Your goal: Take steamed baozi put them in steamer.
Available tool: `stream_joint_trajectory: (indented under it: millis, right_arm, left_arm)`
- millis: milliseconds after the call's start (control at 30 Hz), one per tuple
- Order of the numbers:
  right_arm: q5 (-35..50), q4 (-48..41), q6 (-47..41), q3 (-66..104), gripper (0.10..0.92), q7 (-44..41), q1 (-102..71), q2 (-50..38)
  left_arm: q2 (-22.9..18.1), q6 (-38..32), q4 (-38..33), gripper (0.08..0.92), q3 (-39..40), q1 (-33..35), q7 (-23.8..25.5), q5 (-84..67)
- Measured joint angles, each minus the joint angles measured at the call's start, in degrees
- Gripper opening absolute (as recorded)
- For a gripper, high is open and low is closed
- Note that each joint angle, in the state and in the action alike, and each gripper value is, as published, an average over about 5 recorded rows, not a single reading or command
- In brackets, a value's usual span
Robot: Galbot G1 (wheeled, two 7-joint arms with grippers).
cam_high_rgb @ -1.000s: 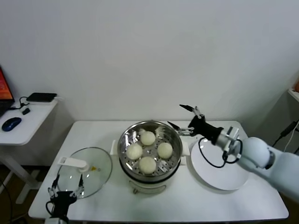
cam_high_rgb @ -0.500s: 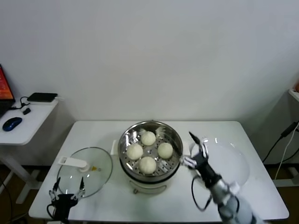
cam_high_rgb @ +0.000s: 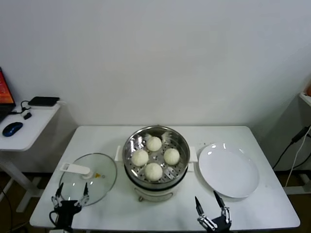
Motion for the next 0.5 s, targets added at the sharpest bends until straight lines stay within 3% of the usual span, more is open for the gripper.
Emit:
stream_joint_trajectory:
  millis: [500]
  right_arm:
    - [-1.3, 1.5, 1.1, 2.3, 0.823, 0.9, -4.6, 3.6]
  left_arm:
    - [0.0, 0.0, 0.0, 0.823, 0.0, -0.1, 0.0, 0.0]
